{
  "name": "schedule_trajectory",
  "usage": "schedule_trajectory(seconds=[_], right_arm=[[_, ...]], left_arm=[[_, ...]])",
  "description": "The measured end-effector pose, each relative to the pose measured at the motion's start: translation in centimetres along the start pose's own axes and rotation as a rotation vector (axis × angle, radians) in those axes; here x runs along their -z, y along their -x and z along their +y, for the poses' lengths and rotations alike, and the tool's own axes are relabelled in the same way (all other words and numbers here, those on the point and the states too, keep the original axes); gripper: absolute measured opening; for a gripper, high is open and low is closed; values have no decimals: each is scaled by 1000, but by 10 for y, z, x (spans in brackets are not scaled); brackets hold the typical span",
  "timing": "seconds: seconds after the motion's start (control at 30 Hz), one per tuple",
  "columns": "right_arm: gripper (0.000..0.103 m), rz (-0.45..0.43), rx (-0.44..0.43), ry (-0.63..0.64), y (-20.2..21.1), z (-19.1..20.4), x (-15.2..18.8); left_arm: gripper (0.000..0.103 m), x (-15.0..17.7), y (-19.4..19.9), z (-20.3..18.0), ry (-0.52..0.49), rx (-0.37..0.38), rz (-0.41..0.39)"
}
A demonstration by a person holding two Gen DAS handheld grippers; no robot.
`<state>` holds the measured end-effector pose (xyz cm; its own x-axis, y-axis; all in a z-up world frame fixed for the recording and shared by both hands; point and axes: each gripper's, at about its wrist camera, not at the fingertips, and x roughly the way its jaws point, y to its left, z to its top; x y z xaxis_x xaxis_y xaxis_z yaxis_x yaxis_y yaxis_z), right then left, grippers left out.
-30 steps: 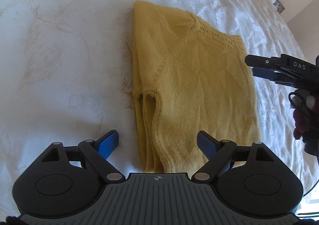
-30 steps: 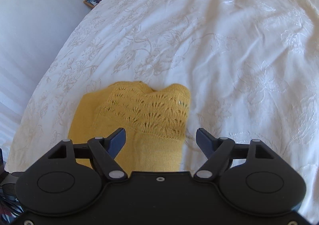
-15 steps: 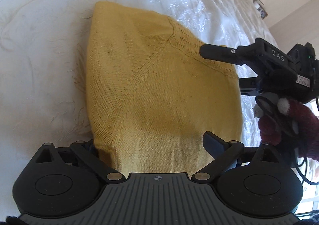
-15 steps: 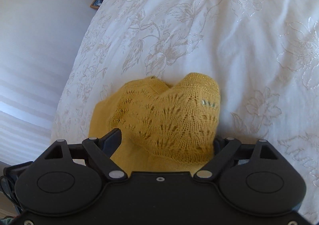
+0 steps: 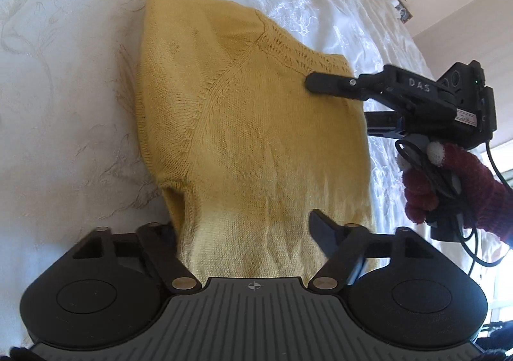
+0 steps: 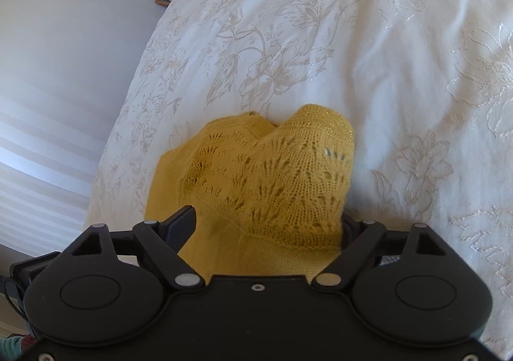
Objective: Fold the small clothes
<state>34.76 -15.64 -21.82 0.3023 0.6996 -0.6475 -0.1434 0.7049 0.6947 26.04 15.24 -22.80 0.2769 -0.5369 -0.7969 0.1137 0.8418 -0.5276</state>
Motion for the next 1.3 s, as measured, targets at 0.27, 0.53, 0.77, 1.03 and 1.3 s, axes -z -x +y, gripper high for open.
schedule_trajectory(seconds=[0.27,0.53,0.77,1.03,1.3], right_arm=[[39,-47,96,12,25,32,7],[37,-59,109,3,86,49,50],[37,-2,102,-18,151,41,101],[48,-83,423,14,192,-13,130],[48,-108,395,18,231,-43,165]], left_arm=[[20,-1,14,4,110,89,14],[17,41,25,-44,120,171,28],[17,99,18,-109,107,240,83],[18,150,-14,-141,84,-38,132],[28,174,4,-142,126,-201,12]])
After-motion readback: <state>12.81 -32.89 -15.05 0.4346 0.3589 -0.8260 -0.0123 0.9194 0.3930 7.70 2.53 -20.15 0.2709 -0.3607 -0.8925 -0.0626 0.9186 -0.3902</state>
